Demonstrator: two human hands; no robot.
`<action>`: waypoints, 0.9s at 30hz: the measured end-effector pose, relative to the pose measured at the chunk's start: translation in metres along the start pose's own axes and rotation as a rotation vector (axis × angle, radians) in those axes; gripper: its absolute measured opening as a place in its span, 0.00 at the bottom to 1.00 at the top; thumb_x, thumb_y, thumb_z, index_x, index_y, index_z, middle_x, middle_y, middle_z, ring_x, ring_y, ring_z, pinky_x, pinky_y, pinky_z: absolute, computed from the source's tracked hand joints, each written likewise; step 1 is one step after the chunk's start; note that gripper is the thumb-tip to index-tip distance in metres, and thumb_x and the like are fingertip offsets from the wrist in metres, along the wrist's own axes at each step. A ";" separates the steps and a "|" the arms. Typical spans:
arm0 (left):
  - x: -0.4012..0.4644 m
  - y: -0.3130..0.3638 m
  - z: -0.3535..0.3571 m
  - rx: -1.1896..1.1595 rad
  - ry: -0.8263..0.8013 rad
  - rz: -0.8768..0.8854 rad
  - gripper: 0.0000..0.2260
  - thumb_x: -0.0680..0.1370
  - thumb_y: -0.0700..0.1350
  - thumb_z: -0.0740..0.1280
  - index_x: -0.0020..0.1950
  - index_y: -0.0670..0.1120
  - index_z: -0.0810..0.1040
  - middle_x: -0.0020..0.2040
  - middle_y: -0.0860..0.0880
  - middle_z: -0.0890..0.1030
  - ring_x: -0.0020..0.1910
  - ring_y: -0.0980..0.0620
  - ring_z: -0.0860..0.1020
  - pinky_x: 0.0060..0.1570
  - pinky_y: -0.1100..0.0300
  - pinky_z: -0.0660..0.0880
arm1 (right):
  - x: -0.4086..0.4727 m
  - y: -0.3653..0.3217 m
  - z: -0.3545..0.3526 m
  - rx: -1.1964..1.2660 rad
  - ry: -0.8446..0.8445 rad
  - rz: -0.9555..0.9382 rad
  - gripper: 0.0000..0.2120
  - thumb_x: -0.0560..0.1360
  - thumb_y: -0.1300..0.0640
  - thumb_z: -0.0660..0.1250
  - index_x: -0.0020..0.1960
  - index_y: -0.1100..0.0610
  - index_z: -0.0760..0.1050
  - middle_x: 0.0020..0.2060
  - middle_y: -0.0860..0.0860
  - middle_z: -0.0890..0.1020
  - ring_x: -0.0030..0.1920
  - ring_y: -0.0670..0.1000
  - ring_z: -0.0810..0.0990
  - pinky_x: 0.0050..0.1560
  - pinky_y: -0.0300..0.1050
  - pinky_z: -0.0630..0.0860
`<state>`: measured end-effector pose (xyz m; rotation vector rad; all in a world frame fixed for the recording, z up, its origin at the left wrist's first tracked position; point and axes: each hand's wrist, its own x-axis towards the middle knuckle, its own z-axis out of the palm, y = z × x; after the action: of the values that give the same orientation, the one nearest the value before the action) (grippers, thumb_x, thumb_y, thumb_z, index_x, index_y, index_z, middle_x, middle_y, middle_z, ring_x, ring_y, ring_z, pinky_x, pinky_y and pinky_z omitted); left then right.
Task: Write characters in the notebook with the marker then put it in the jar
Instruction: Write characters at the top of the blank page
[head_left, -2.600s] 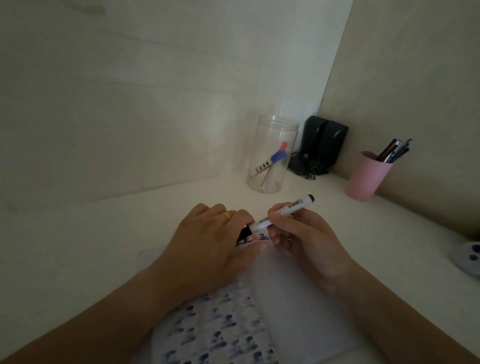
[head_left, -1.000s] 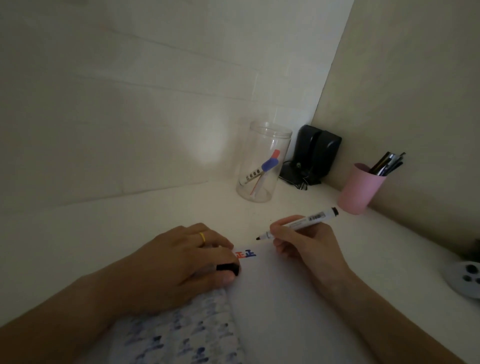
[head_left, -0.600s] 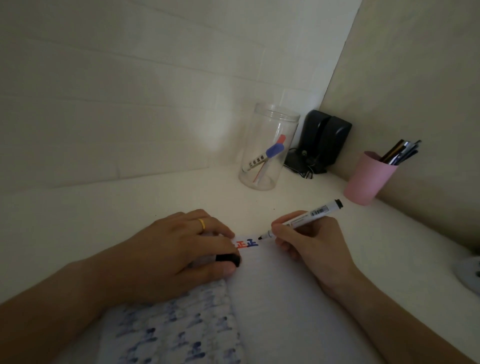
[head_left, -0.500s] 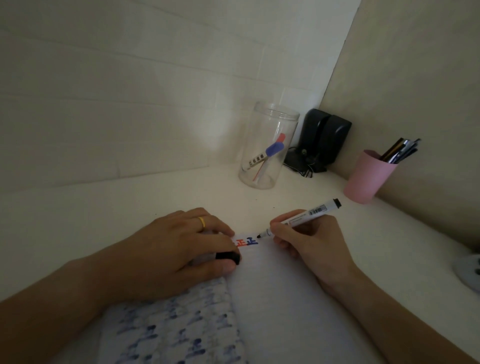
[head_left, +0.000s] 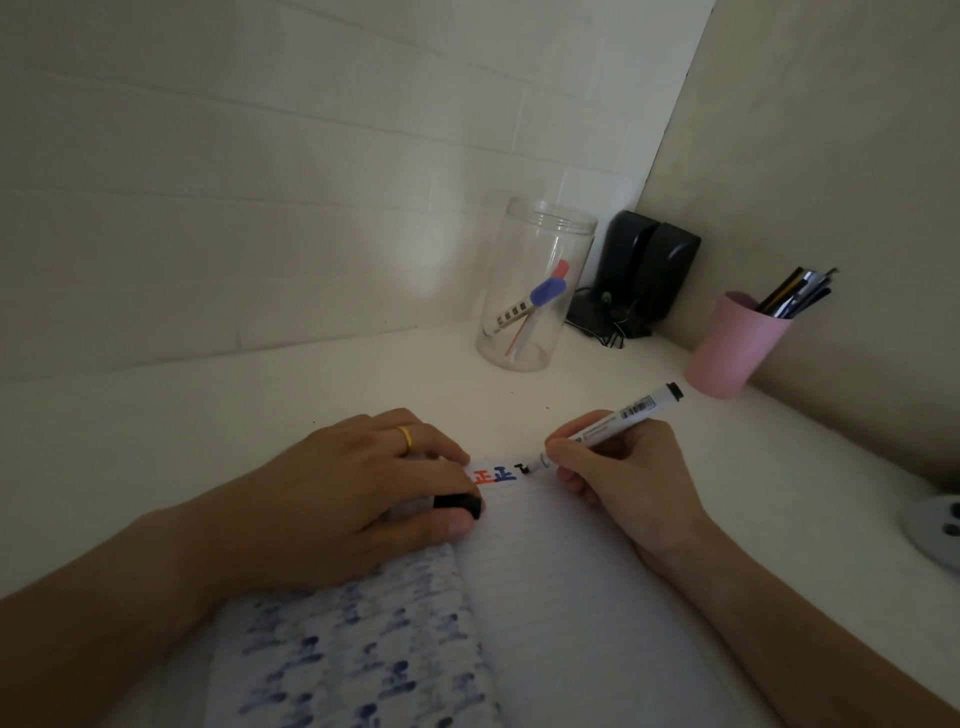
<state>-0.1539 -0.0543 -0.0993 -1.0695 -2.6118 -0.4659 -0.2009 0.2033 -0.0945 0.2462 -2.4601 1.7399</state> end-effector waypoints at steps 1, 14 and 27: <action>0.000 0.000 0.000 -0.001 -0.002 0.000 0.13 0.83 0.63 0.55 0.62 0.64 0.75 0.67 0.60 0.76 0.65 0.61 0.72 0.58 0.54 0.74 | 0.000 0.000 0.000 -0.005 0.003 0.000 0.05 0.70 0.66 0.73 0.37 0.59 0.84 0.27 0.53 0.83 0.28 0.47 0.79 0.29 0.38 0.76; -0.001 -0.001 0.000 0.001 -0.009 -0.004 0.13 0.83 0.63 0.55 0.63 0.65 0.75 0.67 0.61 0.75 0.66 0.62 0.71 0.59 0.55 0.74 | -0.002 -0.002 -0.001 0.068 -0.024 -0.020 0.03 0.71 0.66 0.74 0.39 0.61 0.84 0.29 0.54 0.84 0.28 0.47 0.80 0.29 0.37 0.76; 0.000 -0.001 0.001 -0.006 -0.008 -0.008 0.13 0.83 0.63 0.56 0.63 0.65 0.75 0.67 0.61 0.76 0.66 0.62 0.71 0.59 0.53 0.75 | -0.005 -0.005 0.000 0.012 -0.061 -0.046 0.04 0.71 0.66 0.74 0.39 0.60 0.84 0.28 0.53 0.84 0.29 0.46 0.80 0.31 0.35 0.76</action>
<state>-0.1546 -0.0542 -0.1002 -1.0660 -2.6242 -0.4717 -0.1953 0.2024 -0.0911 0.3584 -2.4657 1.7547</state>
